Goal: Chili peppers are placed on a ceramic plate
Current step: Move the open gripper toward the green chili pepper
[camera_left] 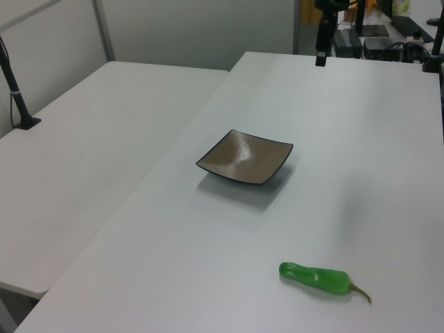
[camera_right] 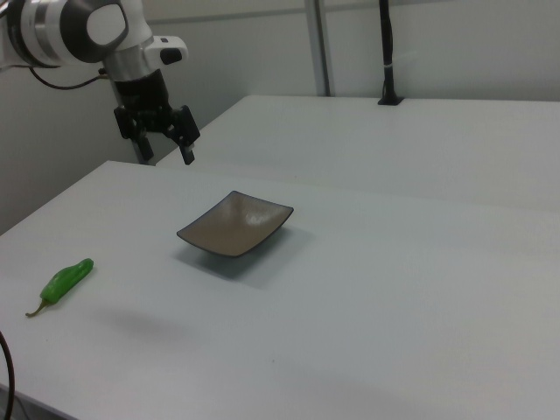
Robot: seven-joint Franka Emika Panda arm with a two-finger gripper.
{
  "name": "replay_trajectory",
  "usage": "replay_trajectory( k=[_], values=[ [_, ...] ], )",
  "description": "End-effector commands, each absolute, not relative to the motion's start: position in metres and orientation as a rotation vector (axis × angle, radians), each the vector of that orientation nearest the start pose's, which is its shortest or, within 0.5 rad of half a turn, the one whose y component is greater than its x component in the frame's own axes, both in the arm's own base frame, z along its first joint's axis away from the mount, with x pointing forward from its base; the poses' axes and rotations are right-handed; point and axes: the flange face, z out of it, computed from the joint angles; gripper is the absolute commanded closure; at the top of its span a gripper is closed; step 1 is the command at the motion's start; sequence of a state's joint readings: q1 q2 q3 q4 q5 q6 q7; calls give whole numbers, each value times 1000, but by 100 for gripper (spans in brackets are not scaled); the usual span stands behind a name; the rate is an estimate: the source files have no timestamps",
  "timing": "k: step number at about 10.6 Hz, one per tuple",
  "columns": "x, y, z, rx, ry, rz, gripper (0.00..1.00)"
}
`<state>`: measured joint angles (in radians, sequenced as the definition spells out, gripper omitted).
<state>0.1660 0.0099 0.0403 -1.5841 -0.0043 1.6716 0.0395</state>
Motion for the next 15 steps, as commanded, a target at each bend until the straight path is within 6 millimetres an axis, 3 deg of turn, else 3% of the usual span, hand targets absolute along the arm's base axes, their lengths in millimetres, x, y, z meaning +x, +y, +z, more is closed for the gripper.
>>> replay_trajectory(
  k=[1,5,7,9,11,13,14,15],
  values=[
    [557,125,610,-3110,-320,-92,0],
    [558,126,608,-3109,-322,-84,0],
    [559,137,600,-3102,-342,-61,0],
    [556,177,587,-3093,-427,-27,0],
    [539,241,573,-3060,-567,15,0],
    [523,304,547,-3065,-531,50,0],
    [515,333,543,-3054,-496,-3,0],
    [512,362,523,-3047,-451,-10,0]
  ],
)
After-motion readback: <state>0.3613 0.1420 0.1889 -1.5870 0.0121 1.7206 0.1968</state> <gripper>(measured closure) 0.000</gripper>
